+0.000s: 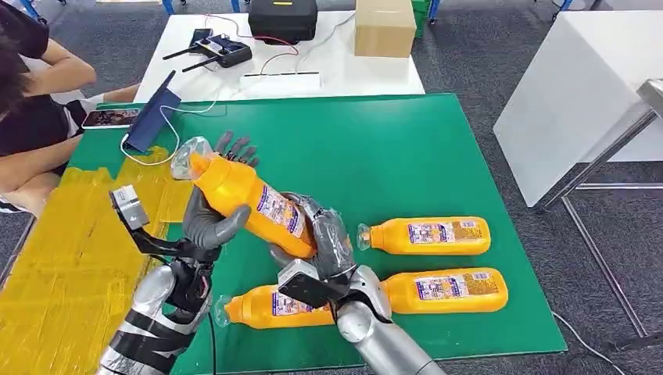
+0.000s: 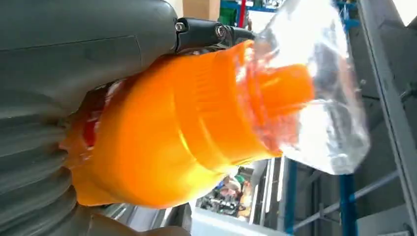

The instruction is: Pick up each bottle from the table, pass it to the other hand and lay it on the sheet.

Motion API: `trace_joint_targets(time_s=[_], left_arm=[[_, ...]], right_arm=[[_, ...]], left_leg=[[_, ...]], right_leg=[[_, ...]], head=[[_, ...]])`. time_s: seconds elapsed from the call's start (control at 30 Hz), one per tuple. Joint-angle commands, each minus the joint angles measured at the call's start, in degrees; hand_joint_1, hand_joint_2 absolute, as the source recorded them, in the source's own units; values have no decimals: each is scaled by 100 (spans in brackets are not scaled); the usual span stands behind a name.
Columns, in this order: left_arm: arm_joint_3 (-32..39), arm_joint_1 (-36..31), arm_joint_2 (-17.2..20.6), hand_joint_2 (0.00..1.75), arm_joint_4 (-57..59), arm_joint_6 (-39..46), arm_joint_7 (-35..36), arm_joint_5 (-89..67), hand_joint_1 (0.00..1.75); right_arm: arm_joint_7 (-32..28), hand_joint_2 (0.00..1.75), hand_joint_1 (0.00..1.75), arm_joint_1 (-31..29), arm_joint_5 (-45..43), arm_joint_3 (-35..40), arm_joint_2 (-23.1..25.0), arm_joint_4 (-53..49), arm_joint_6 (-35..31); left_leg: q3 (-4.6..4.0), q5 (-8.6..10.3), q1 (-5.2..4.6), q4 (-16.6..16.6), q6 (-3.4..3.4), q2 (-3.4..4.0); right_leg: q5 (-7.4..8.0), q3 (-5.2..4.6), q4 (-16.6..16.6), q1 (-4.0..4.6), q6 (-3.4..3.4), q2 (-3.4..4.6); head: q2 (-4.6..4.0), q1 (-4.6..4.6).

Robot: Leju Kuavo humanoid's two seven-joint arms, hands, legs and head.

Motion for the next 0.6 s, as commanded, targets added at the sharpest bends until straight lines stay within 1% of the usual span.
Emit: trace_joint_targets(time_s=[0.03,0.07,0.1,0.13,0.43,0.47,0.53,0.6], left_arm=[[-622,-235,170,175,369,-489,6,4,0],[-646,-229,156,175,364,-498,10,-6,0],[-683,-231,152,175,363,-529,24,-6,0],[-701,-223,144,175,363,-546,31,4,0],[-720,-208,139,175,354,-555,34,9,0],[-630,-172,55,175,284,-468,35,84,175],[-625,-153,55,175,234,-439,4,58,175],[-634,-127,64,175,220,-439,5,62,175]], right_arm=[[43,175,175,-287,30,134,-147,191,77],[37,175,171,-290,43,146,-139,207,70],[28,175,175,-302,80,165,-132,225,39],[28,175,173,-307,95,174,-125,236,25],[40,175,175,-315,107,189,-121,250,26],[91,175,173,-298,233,327,-91,487,30],[75,175,175,-281,215,336,-80,499,42],[60,175,173,-254,200,343,-90,461,38]], left_leg=[[20,-7,6,0,-9,-8],[13,-4,4,-2,-6,-6],[34,-15,11,2,-14,-5],[11,-4,3,-1,-6,-7],[14,-5,4,-1,-6,-7],[41,-19,14,4,-16,-5],[19,-7,5,-2,-7,-4],[12,-4,4,-3,-6,-4]], right_leg=[[-9,25,-3,6,-3,-13],[-5,16,-3,3,-2,-9],[-15,40,-3,11,-5,-13],[-5,15,-3,3,-1,-11],[-6,18,-3,4,-1,-10],[-17,48,-4,14,-5,-13],[-6,23,-5,5,-2,-8],[-4,16,-4,4,-2,-7]], head=[[0,0],[0,0],[0,-2],[0,0],[0,0],[0,-2],[0,0],[0,0]])
